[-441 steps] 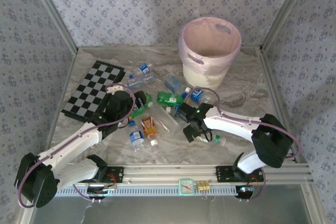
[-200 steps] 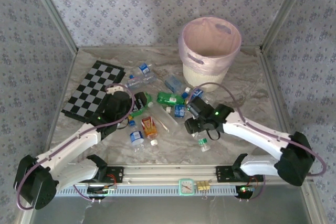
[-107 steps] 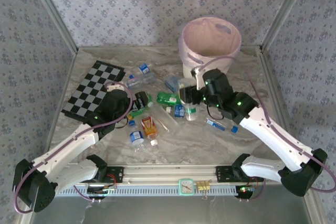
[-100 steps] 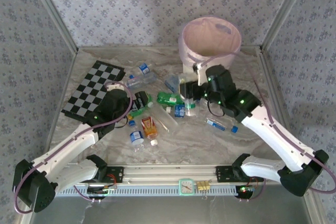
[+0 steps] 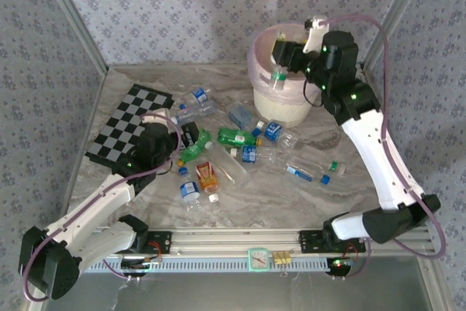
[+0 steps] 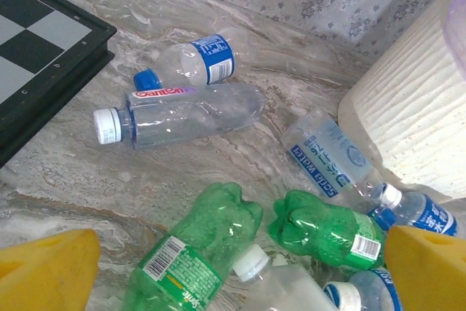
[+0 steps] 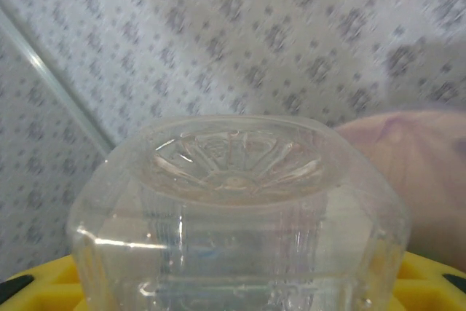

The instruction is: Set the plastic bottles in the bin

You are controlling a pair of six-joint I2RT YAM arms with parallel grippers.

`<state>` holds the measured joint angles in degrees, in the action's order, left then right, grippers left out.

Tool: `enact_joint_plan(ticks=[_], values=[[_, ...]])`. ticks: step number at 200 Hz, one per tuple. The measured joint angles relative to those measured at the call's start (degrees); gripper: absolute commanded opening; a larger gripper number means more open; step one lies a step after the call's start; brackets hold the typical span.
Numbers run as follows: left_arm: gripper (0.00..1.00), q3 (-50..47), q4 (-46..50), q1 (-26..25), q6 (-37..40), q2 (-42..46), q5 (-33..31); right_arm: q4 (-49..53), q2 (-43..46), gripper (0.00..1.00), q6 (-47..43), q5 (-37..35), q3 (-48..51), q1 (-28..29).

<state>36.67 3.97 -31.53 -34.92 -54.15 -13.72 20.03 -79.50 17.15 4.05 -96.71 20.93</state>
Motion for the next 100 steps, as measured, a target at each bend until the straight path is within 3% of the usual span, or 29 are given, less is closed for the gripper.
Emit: enact_joint_plan(ticks=[54, 100], values=[[1.0, -2.89, -5.16, 0.04, 3.5, -2.99, -0.81, -5.33, -13.42, 0.43, -0.72, -0.59, -10.34, -7.39], [1.0, -4.96, -8.98, 0.79, 5.99, -5.25, -2.97, -2.23, -29.77, 0.43, -1.64, -1.2, -24.15, -8.52]])
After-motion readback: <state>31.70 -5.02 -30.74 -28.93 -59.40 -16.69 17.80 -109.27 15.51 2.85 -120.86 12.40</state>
